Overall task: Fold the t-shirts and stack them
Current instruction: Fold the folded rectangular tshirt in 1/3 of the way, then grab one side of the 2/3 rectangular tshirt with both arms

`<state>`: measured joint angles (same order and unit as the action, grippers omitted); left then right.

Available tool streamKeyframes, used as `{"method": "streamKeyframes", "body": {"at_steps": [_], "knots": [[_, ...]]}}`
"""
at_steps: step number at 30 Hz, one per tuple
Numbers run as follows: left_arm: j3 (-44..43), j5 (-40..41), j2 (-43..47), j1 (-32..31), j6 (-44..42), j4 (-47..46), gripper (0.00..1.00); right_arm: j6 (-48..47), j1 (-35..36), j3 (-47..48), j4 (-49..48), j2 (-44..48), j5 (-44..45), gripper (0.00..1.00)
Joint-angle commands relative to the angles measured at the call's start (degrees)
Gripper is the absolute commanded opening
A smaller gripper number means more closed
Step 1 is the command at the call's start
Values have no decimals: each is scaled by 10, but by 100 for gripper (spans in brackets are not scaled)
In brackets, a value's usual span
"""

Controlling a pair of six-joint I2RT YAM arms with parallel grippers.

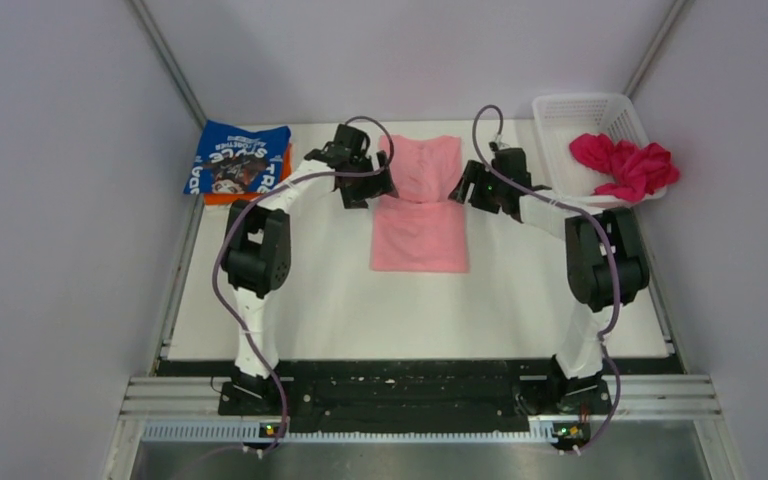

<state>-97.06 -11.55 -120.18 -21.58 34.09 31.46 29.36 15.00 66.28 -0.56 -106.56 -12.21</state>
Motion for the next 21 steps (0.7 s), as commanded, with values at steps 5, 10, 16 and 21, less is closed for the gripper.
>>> {"method": "streamKeyframes", "body": {"at_steps": [5,10,16,21], "knots": [[29,-13,86,9,-19,-25,99,-36,-18,-18,-38,78,-29,99],[175,-50,170,7,1,-58,99,7,-15,-153,-61,162,-29,99],[342,-76,258,0,21,-123,99,65,-12,-287,-88,260,-44,99],[395,-102,245,-2,53,-168,93,70,6,-334,-78,283,-51,98]]}}
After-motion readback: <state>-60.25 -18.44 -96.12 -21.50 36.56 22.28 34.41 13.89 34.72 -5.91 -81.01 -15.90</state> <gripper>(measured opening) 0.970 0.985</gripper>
